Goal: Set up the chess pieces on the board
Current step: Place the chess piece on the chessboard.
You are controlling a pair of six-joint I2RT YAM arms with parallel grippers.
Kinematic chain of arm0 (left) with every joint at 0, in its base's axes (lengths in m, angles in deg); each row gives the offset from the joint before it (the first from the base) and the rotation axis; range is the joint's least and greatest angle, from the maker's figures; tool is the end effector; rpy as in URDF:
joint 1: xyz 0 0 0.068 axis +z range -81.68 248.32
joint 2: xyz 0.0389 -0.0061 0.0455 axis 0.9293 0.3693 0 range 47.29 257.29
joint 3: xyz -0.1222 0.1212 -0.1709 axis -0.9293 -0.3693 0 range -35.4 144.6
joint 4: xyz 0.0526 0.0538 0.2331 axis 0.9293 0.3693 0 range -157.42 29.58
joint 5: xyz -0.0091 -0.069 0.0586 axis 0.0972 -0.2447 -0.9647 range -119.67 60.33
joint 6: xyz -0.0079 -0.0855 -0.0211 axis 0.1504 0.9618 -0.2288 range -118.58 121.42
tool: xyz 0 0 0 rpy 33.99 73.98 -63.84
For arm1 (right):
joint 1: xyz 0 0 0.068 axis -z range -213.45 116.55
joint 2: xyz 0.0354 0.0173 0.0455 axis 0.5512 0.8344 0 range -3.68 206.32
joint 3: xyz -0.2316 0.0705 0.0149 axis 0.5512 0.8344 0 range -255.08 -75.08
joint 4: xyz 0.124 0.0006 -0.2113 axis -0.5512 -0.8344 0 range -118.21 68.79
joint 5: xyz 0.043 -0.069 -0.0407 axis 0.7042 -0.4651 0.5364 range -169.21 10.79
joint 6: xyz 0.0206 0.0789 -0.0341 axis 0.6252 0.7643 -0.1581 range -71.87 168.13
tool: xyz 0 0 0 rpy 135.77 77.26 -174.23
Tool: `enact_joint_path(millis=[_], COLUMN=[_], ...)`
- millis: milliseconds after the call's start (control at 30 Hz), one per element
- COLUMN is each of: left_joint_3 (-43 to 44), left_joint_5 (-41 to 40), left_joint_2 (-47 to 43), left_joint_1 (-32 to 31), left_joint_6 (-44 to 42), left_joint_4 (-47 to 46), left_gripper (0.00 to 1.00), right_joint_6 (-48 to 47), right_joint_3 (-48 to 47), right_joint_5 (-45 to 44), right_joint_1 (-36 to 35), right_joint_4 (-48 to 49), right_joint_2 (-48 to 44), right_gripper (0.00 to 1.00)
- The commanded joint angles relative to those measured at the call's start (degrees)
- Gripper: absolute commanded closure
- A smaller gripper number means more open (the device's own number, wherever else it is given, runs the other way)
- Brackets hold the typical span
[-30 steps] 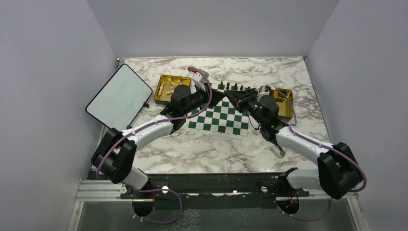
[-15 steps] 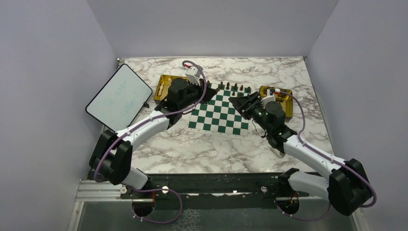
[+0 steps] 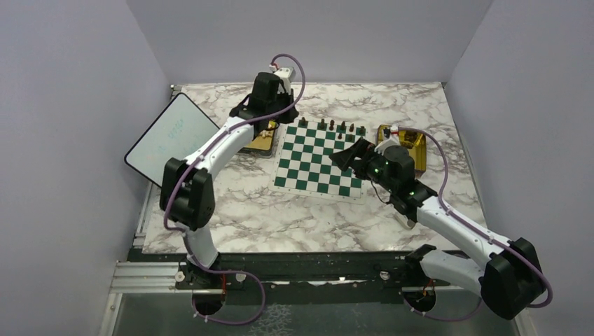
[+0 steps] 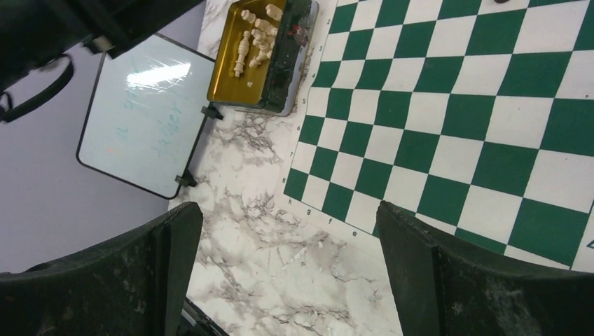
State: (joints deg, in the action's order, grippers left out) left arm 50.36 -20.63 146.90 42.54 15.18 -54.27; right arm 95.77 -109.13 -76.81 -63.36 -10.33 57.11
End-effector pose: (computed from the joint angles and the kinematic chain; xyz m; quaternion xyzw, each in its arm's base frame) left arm 0.3809 -0.1979 0.2778 0.1300 0.8410 -0.2394 0.4674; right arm 0.2438 0.1442 0.2261 0.1105 0.7902 0.3903 0.4594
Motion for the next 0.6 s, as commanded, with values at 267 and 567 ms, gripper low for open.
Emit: enact_joint_path(millis=[267,567], left_joint_3=[30.4,44.25], left_joint_5=[-2.36,-5.01], left_joint_2=[26.88,37.43], left_joint_1=[2.75,3.67], left_joint_6=[-7.47,-10.28], left_joint_4=[23.28,29.02], left_gripper=[0.97,0.96], right_joint_6=[-9.0,-10.02], right_joint_3=[-3.29,-4.47], right_joint_5=[-0.5,-1.66], right_joint_1=[0.18,0.19], right_joint_4=[-6.48,-8.49], right_joint_2=[-2.03,-2.99], right_gripper=[0.01,0.01])
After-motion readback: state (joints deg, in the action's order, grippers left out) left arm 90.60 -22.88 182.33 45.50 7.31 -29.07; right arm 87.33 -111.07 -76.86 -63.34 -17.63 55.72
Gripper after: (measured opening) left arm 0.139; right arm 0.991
